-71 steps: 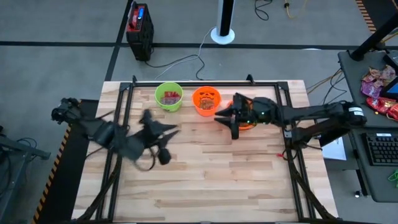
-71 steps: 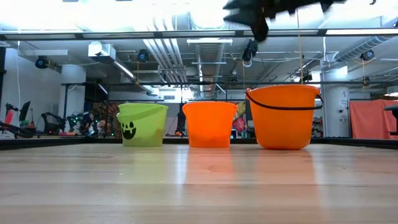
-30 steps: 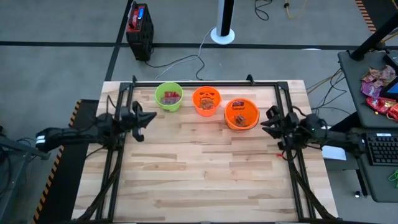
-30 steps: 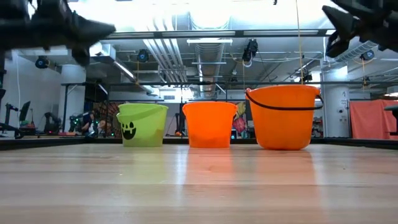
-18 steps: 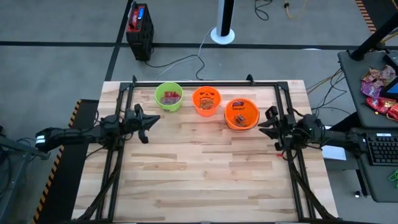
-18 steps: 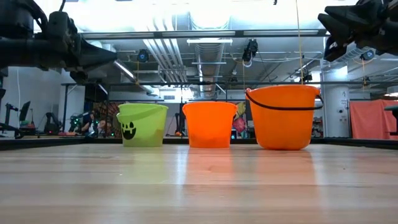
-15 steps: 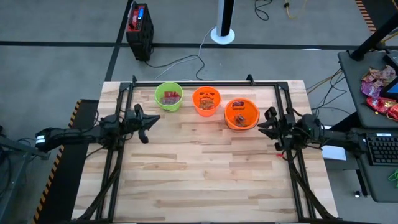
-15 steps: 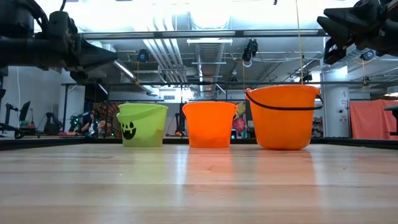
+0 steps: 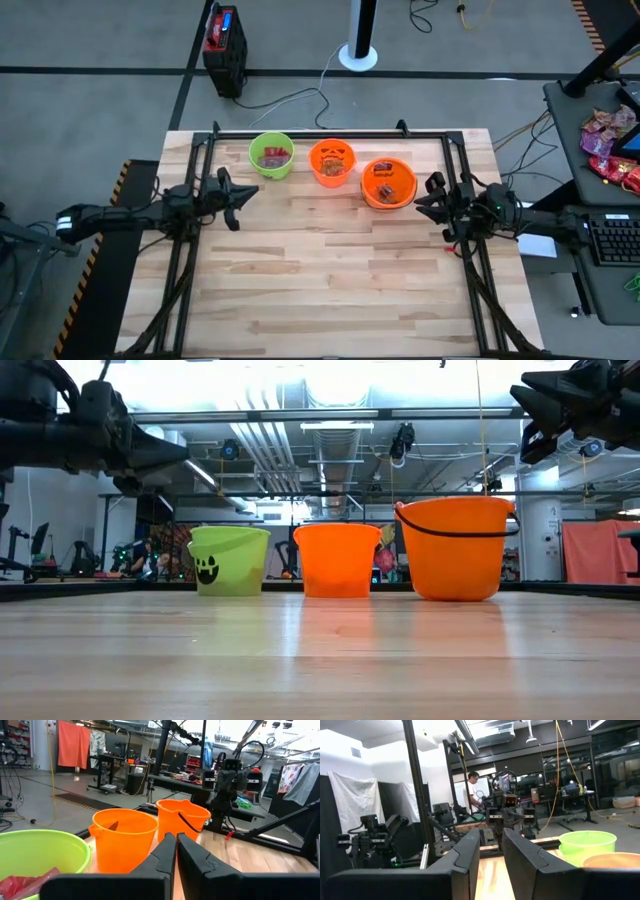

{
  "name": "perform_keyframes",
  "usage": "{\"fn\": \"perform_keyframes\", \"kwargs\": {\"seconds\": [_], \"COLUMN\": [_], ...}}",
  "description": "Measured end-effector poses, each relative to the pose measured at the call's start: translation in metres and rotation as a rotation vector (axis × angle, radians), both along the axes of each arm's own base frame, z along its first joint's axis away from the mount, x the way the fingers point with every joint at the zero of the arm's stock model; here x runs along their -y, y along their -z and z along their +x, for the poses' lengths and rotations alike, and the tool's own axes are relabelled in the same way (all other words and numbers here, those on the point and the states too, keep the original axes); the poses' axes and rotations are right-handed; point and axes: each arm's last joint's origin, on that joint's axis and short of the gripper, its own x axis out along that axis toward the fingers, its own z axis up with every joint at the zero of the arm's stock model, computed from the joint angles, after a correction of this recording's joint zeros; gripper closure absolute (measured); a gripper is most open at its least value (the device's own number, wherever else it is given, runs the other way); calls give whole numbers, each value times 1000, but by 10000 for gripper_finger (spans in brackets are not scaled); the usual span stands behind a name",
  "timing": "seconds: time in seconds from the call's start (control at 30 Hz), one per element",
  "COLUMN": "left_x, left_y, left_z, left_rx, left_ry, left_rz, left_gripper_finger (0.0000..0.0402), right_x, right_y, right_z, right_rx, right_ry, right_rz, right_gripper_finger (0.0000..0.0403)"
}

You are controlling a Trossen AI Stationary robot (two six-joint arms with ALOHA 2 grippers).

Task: Sort candy by brand, put in halloween buckets
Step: Return to Home Position

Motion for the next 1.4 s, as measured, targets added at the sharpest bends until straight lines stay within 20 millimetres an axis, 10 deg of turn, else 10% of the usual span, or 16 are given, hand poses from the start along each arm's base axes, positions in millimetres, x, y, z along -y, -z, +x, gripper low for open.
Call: {"fn": "perform_keyframes", "kwargs": {"seconds": [1.4], "left_x": [-1], "left_y": [9], "left_z": [6], "left_rx": [-91], "left_ry": [0], "left_rz": [-14], "left_gripper_finger": [402], "right_x": [-16], "right_y": [26], "right_z": [1], "right_rx": [-153], "right_ry": [38], "right_rz": [-684], "right_gripper_finger": [324]}}
